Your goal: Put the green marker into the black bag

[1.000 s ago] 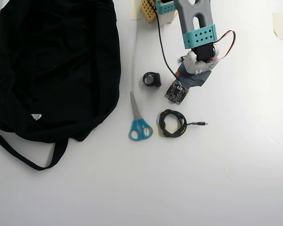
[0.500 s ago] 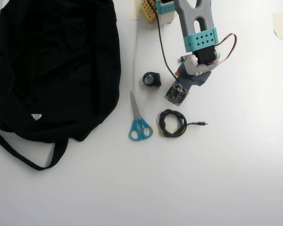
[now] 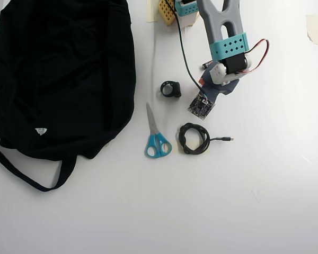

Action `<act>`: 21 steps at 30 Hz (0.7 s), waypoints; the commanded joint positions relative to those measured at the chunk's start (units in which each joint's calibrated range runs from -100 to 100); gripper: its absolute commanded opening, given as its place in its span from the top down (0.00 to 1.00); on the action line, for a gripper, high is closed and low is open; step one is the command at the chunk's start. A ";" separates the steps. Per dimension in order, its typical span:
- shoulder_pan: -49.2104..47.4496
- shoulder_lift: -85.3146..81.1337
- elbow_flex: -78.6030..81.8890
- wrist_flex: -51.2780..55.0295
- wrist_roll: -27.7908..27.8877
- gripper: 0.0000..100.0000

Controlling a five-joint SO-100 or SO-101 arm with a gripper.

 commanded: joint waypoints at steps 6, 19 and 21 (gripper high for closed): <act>-0.02 -0.80 -4.59 2.07 0.15 0.98; -0.02 -1.29 -7.11 2.16 0.83 0.98; 0.06 -1.87 -7.11 2.16 0.89 0.98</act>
